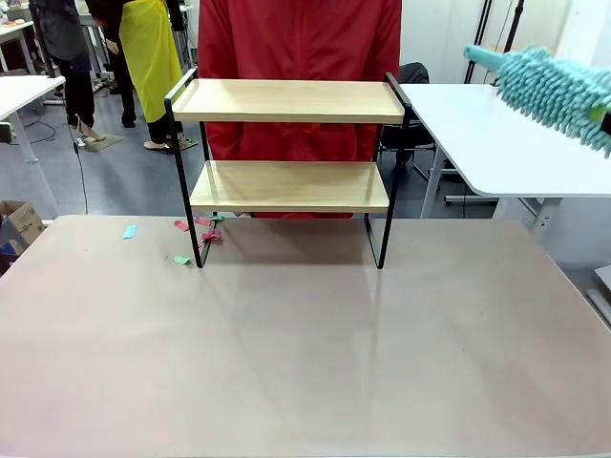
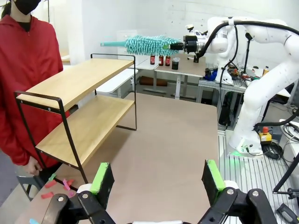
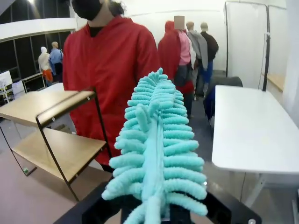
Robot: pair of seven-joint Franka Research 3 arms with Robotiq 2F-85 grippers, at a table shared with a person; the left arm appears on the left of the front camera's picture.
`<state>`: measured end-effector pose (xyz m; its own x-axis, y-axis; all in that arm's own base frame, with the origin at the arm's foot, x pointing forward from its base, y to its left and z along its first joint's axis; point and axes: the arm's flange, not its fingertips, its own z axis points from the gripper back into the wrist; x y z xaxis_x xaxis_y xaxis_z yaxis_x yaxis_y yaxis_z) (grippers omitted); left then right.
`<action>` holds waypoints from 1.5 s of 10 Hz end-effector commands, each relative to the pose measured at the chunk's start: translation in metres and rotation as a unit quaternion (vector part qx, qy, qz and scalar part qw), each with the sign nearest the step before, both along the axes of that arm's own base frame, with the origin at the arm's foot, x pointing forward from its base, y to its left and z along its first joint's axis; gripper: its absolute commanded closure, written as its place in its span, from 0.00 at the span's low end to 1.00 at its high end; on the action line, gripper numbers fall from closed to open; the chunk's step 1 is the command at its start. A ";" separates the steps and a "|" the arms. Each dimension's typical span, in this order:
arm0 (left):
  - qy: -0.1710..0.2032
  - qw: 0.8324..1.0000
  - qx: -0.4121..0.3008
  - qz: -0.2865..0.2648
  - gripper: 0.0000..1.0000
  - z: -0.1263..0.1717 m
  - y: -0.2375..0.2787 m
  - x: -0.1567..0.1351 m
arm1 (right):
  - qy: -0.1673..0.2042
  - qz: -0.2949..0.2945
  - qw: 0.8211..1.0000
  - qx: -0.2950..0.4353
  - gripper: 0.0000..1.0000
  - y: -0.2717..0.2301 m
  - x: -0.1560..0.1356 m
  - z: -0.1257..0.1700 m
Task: Clean the shelf.
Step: Hand the Duster back to the human.
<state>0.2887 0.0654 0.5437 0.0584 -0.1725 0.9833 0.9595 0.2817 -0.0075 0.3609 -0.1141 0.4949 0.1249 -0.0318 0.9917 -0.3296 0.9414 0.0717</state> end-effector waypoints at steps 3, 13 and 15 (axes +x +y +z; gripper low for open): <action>-0.011 1.000 -0.014 -0.001 0.00 0.003 -0.002 0.002 | 0.024 -0.019 1.000 -0.004 0.83 0.010 -0.040 -0.060; -0.011 1.000 -0.014 -0.001 0.00 0.003 -0.002 0.002 | 0.046 -0.009 0.999 -0.001 0.83 -0.007 0.011 -0.038; -0.011 1.000 -0.014 -0.001 0.00 0.003 -0.002 0.002 | 0.046 -0.009 0.999 -0.001 0.83 -0.007 0.011 -0.038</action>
<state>0.2886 0.0654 0.5438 0.0582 -0.1716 0.9834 0.9597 0.2809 -0.0078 0.3716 -0.1211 0.4565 0.2119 -0.0243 0.9770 -0.3100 0.9464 0.0908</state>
